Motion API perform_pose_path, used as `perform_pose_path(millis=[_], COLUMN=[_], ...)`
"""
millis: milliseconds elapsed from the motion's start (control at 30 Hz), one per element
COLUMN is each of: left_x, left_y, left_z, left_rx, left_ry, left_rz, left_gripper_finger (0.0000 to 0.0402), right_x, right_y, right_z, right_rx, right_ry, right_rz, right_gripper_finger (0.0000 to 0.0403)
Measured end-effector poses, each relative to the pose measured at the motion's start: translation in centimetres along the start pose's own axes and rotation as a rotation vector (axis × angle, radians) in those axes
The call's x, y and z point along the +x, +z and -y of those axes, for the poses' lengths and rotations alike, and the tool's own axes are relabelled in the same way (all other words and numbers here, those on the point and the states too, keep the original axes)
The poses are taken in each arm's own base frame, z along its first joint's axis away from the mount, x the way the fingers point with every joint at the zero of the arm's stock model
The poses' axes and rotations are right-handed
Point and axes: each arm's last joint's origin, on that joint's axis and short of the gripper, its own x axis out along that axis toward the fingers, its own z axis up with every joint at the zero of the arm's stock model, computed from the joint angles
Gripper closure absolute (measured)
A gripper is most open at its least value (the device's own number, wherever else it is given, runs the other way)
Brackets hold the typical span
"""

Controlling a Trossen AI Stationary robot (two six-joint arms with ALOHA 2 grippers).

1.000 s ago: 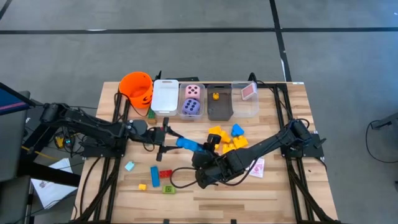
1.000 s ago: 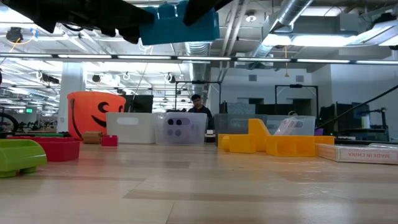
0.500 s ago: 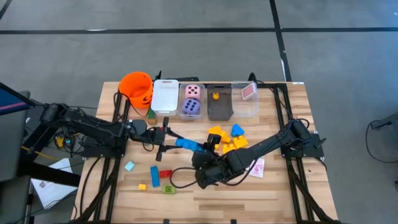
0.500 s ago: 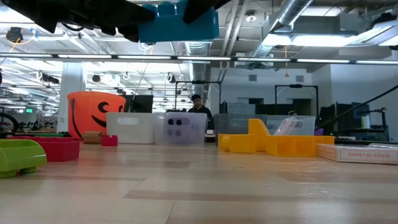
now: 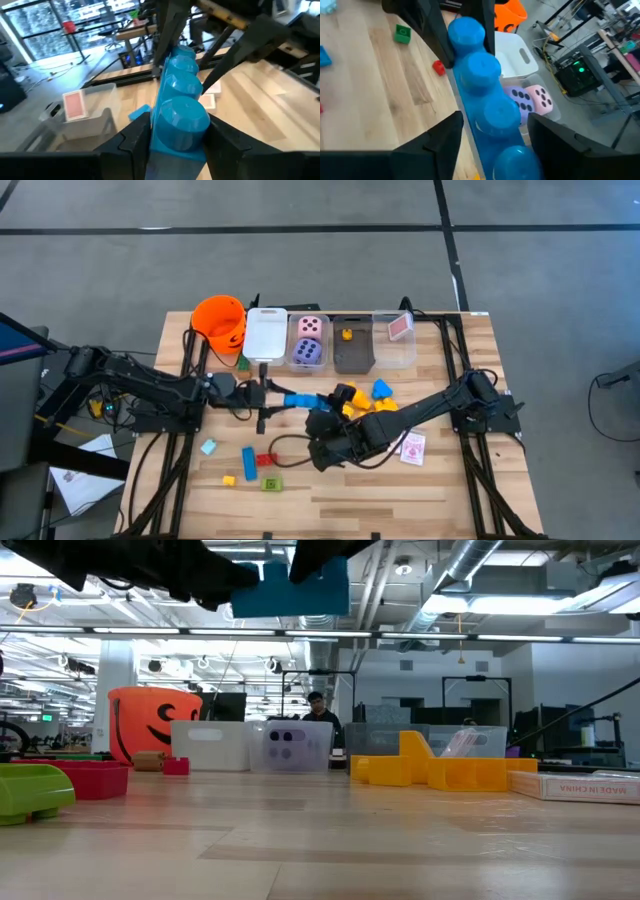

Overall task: Pick & Place Toys
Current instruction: Put the blue stud game piece into the white bin

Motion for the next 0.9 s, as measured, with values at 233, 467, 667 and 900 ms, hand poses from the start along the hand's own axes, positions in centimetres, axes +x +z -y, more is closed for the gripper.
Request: perform_pose_path(millis=[233, 467, 667, 900], left_x=[-0.1, -0.4, -1.2, -1.7], left_y=[-1.2, -2.0, -3.0, -4.1], left_z=[-0.6, -2.1, -2.6, -4.0], left_rx=[0.032, 0.063, 0.124, 0.081], left_ry=[0.209, 0.524, 0.812, 0.946], left_rz=[-0.151, -0.266, -0.408, -0.474], left_gripper_finger=[0.0262, 0.0262, 0.0262, 0.0262], right_x=[-0.6, -1.6, -1.7, -1.3], right_y=[0.0, -0.1, -0.1, 0.0], right_z=[-0.1, -0.4, -0.5, -0.2], right_rx=[-0.001, -0.015, -0.015, 0.011], right_ry=[-0.069, -0.179, -0.177, -0.189], right_rz=[0.039, 0.098, 0.1, 0.095], right_gripper_finger=[0.0175, 0.0177, 0.0177, 0.0177])
